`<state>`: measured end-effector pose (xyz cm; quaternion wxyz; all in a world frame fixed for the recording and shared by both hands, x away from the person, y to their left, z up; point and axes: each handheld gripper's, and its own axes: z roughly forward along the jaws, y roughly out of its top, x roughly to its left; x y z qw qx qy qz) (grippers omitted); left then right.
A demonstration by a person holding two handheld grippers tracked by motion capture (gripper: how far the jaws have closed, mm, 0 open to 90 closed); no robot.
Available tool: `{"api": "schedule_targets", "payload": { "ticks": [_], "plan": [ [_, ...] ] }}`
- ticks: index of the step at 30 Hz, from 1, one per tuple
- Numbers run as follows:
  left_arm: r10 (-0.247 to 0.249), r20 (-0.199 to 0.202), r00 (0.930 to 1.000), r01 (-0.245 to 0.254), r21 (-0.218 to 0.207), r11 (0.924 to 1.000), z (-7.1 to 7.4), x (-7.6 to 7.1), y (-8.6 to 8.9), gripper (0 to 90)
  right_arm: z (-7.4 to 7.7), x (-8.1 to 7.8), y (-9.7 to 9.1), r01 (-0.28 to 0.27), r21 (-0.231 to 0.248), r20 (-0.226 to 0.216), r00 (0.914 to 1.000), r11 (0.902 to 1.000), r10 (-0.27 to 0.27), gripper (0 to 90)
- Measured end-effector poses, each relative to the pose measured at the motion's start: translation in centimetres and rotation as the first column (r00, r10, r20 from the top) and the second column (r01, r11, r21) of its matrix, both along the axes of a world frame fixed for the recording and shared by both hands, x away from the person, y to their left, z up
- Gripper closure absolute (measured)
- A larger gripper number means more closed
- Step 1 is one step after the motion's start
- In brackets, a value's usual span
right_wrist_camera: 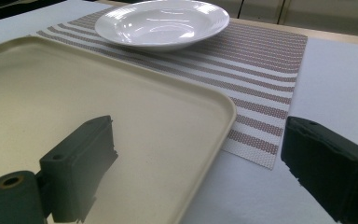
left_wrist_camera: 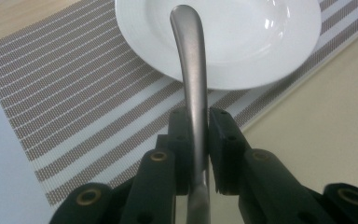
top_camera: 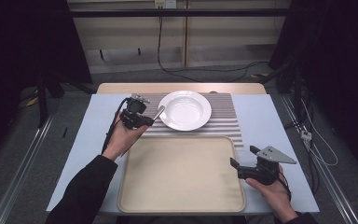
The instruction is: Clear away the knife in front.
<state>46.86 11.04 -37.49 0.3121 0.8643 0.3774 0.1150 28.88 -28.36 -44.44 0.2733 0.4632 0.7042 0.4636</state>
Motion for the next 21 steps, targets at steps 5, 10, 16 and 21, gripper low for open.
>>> {"api": "schedule_targets", "payload": {
  "ticks": [5,10,16,21],
  "plan": [
    [-0.011,-0.006,0.9999,0.011,0.0,0.9999,-0.3,-0.9,0.0,79.9,0.0,0.0,0.0,0.0,-0.001,0.001,1.0,1.0,0.0,9.3],
    [-0.022,-0.014,0.9997,0.022,-0.005,0.9998,-0.5,-1.8,0.0,79.9,0.0,0.1,0.1,0.0,-0.004,-0.003,1.0,1.0,0.0,9.3],
    [-0.017,-0.028,0.9995,0.017,0.009,0.9998,-0.9,-2.9,-0.3,79.8,-0.1,0.1,0.0,-0.001,-0.003,-0.004,1.0,1.0,0.001,9.3],
    [-0.018,-0.049,0.9987,0.018,0.01,0.9998,-1.7,-3.8,-0.4,79.8,-0.1,0.1,0.1,-0.005,-0.006,-0.002,1.0,1.0,0.005,9.3]
  ]
}}
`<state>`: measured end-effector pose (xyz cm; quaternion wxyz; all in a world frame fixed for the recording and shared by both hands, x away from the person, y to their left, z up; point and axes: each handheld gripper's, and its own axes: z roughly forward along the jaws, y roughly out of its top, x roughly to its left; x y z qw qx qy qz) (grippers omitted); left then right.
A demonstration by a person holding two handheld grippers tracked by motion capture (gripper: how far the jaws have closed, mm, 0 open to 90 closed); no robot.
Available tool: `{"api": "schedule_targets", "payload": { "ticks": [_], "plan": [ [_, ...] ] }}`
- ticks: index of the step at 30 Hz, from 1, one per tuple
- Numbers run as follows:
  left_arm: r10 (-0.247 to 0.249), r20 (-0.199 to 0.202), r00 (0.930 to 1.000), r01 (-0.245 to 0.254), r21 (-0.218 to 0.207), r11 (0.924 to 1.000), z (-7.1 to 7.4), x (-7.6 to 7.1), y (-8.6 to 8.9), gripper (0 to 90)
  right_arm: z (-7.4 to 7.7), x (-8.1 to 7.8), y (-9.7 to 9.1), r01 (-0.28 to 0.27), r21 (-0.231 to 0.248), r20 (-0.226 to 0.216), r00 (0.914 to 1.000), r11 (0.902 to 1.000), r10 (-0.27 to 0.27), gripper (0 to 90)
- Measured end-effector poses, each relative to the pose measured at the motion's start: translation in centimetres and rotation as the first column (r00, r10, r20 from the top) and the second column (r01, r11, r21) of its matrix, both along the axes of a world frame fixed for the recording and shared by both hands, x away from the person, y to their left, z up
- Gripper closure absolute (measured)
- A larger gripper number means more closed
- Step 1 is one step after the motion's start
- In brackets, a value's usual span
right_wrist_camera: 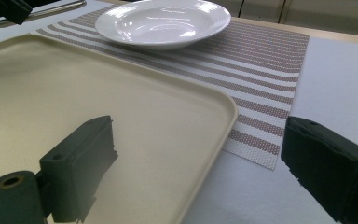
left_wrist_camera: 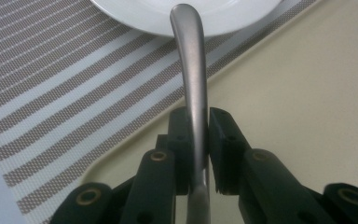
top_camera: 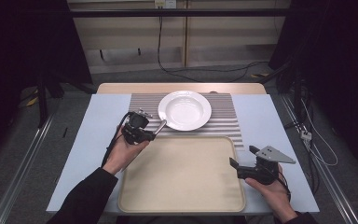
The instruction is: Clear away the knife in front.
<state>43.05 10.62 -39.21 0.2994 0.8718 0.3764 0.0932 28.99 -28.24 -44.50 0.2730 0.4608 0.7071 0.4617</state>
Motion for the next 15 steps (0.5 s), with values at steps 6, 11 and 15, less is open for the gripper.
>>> {"api": "schedule_targets", "payload": {
  "ticks": [6,11,15],
  "plan": [
    [-0.001,-0.019,0.9998,0.001,-0.013,0.9999,-0.3,-1.1,0.1,79.8,0.0,0.0,0.0,0.0,0.0,0.004,1.0,1.0,0.0,9.3],
    [-0.006,-0.023,0.9997,0.007,0.01,0.9999,-0.6,-2.3,-0.2,79.8,0.1,-0.1,0.1,-0.001,0.0,0.003,1.0,1.0,0.001,9.3],
    [-0.015,-0.027,0.9995,0.015,0.017,0.9997,-0.8,-3.0,-0.1,79.8,0.1,-0.1,0.1,-0.003,-0.002,0.004,1.0,1.0,0.003,9.3]
  ]
}}
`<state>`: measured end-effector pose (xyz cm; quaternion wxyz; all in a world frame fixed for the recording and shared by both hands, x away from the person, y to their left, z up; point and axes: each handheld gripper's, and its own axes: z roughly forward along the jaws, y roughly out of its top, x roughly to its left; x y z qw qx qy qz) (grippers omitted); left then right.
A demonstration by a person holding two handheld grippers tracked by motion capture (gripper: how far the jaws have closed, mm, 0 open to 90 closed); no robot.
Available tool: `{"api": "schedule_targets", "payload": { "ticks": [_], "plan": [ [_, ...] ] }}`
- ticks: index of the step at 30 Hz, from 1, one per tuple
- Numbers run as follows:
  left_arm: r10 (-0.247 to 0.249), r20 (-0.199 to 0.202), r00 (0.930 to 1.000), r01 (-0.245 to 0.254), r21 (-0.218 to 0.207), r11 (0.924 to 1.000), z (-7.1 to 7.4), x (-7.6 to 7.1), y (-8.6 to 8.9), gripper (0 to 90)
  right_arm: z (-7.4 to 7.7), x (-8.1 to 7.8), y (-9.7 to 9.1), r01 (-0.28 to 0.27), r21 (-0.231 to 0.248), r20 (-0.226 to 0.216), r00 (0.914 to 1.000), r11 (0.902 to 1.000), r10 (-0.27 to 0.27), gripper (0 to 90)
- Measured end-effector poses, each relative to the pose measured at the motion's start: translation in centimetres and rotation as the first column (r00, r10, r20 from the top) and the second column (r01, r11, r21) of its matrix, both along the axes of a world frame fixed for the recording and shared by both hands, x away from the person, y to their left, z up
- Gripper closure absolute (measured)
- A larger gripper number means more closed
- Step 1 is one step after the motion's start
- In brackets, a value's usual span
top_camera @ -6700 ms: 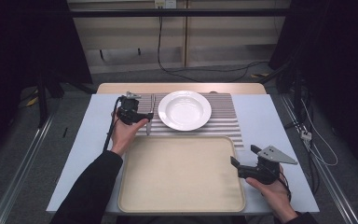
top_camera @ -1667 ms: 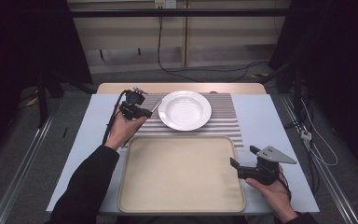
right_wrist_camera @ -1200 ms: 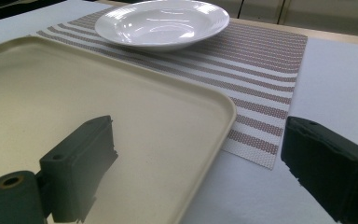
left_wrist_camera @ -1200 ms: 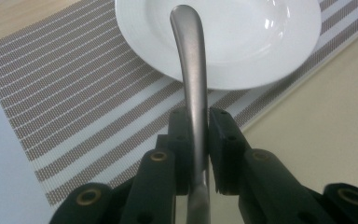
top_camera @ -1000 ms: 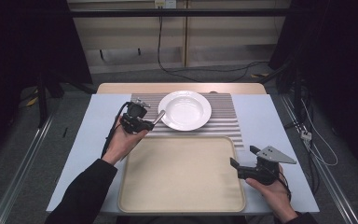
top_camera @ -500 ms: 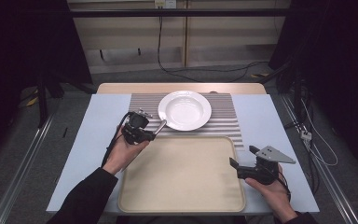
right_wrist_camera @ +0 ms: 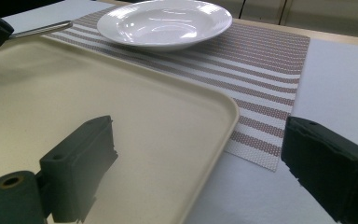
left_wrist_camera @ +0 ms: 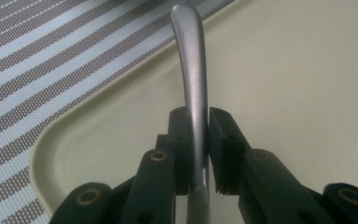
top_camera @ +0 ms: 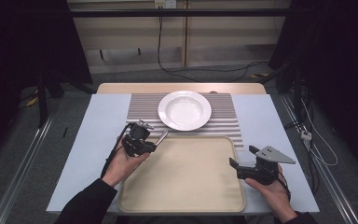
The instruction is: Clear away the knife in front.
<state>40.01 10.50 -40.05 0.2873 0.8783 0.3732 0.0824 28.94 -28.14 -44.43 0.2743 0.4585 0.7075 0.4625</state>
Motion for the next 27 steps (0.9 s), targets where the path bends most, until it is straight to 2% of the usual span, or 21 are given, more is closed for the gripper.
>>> {"api": "schedule_targets", "payload": {
  "ticks": [1,5,8,13,16,18,27],
  "plan": [
    [-0.004,0.007,1.0,0.004,0.031,0.9995,-0.3,-0.4,-0.1,79.8,0.0,0.0,0.0,0.001,0.0,-0.001,1.0,1.0,-0.001,9.3],
    [-0.008,-0.003,1.0,0.008,0.038,0.9992,-0.7,-1.0,0.0,79.8,0.0,0.0,0.0,0.007,-0.003,-0.001,1.0,1.0,-0.007,9.2],
    [-0.004,-0.004,1.0,0.004,0.035,0.9994,-0.8,-1.4,0.1,79.8,0.0,-0.1,0.1,0.007,-0.005,-0.001,1.0,1.0,-0.007,9.2],
    [0.004,-0.034,0.9994,-0.003,0.038,0.9993,-1.6,-1.6,-0.2,79.8,0.0,-0.1,0.1,0.007,-0.007,0.0,1.0,1.0,-0.007,9.2],
    [0.001,-0.066,0.9978,0.0,0.02,0.9998,-2.1,-1.7,-0.4,79.8,0.0,-0.1,0.1,0.006,-0.007,-0.002,1.0,1.0,-0.006,9.2],
    [0.0,-0.062,0.9981,0.002,0.035,0.9994,-2.4,-1.7,-0.6,79.8,0.0,-0.1,0.1,0.006,-0.006,-0.003,1.0,1.0,-0.006,9.2],
    [0.011,-0.075,0.9971,-0.009,0.019,0.9998,-3.2,-1.8,-0.6,79.7,0.1,-0.1,0.1,0.005,-0.006,-0.001,1.0,1.0,-0.005,9.2]
  ]
}}
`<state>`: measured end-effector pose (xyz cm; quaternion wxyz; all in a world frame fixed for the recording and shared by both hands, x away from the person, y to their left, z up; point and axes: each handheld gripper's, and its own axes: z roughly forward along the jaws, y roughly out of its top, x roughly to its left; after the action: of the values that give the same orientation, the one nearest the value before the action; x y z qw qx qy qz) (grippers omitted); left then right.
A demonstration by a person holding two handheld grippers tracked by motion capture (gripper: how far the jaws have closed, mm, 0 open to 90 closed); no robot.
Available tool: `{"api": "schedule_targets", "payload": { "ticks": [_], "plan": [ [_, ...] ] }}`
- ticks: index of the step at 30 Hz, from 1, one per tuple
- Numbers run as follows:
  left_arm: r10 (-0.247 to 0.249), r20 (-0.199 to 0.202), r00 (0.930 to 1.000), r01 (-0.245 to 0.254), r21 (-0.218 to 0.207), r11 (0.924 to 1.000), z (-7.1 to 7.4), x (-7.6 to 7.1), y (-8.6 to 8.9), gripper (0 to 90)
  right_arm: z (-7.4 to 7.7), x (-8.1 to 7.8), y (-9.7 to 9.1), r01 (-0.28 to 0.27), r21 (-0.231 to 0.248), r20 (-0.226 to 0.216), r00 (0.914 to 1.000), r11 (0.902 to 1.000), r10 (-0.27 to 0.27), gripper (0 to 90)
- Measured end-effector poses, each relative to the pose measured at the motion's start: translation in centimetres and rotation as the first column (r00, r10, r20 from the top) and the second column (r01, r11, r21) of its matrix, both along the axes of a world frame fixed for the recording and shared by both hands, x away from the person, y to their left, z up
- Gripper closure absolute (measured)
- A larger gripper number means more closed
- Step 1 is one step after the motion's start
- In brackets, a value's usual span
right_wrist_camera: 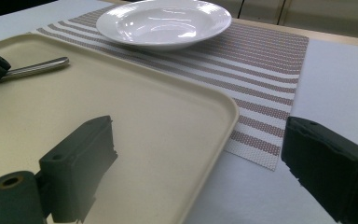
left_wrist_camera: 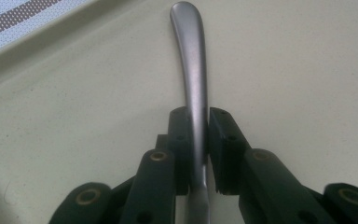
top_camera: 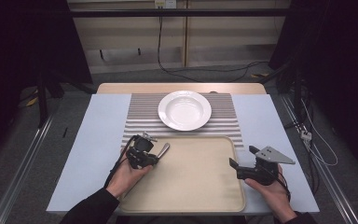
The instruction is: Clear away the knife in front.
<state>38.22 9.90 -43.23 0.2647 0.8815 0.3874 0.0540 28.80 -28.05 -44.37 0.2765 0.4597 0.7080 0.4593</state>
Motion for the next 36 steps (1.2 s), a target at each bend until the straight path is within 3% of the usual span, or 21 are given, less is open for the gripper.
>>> {"api": "schedule_targets", "payload": {
  "ticks": [15,18,23,25,26,27,29,30,31,34,36],
  "plan": [
    [0.005,-0.004,1.0,-0.006,-0.046,0.9989,-0.3,-0.4,0.8,79.0,0.0,0.0,0.0,-0.003,-0.001,0.001,1.0,1.0,0.003,9.2],
    [-0.011,0.005,0.9999,0.011,-0.061,0.9981,-0.4,-0.5,1.0,71.8,0.0,0.0,0.0,-0.004,0.0,0.0,1.0,1.0,0.004,9.2],
    [0.0,0.068,0.9977,0.005,-0.059,0.9982,-0.1,-0.5,1.4,62.4,0.0,0.0,0.0,-0.007,-0.002,-0.001,1.0,1.0,0.007,9.2],
    [-0.012,0.088,0.9961,0.019,-0.079,0.9967,0.1,-0.5,1.5,45.7,-0.1,0.1,-0.1,-0.008,0.0,-0.002,1.0,1.0,0.008,9.2],
    [-0.006,0.098,0.9951,0.015,-0.09,0.9959,0.1,-0.5,1.5,45.7,-0.1,0.1,-0.1,-0.008,0.0,-0.002,1.0,1.0,0.008,9.2],
    [-0.011,0.108,0.994,0.021,-0.091,0.9956,0.2,-0.4,1.5,38.1,0.0,0.0,0.0,-0.007,0.004,-0.002,1.0,1.0,0.007,9.2],
    [-0.012,0.162,0.9867,0.025,-0.08,0.9965,0.4,-0.6,1.5,33.1,0.0,0.0,-0.1,-0.013,0.004,0.001,0.9999,0.9999,0.013,9.3],
    [-0.029,0.184,0.9825,0.042,-0.07,0.9967,0.5,-0.7,1.4,33.1,0.0,0.0,-0.1,-0.013,0.004,0.001,0.9999,0.9999,0.013,9.3],
    [-0.054,0.197,0.9789,0.073,-0.089,0.9934,0.7,-1.1,1.1,33.5,0.0,0.0,-0.1,-0.014,0.007,0.0,0.9999,0.9999,0.014,9.2],
    [-0.068,0.221,0.973,0.085,-0.068,0.9941,0.8,-1.5,0.7,38.9,0.0,0.0,-0.1,-0.017,0.01,-0.001,0.9998,0.9998,0.017,9.3],
    [-0.103,0.21,0.9722,0.122,-0.081,0.9892,0.7,-1.7,0.4,44.0,0.0,0.0,-0.1,-0.018,0.01,0.0,0.9998,0.9998,0.018,9.2]
  ]
}}
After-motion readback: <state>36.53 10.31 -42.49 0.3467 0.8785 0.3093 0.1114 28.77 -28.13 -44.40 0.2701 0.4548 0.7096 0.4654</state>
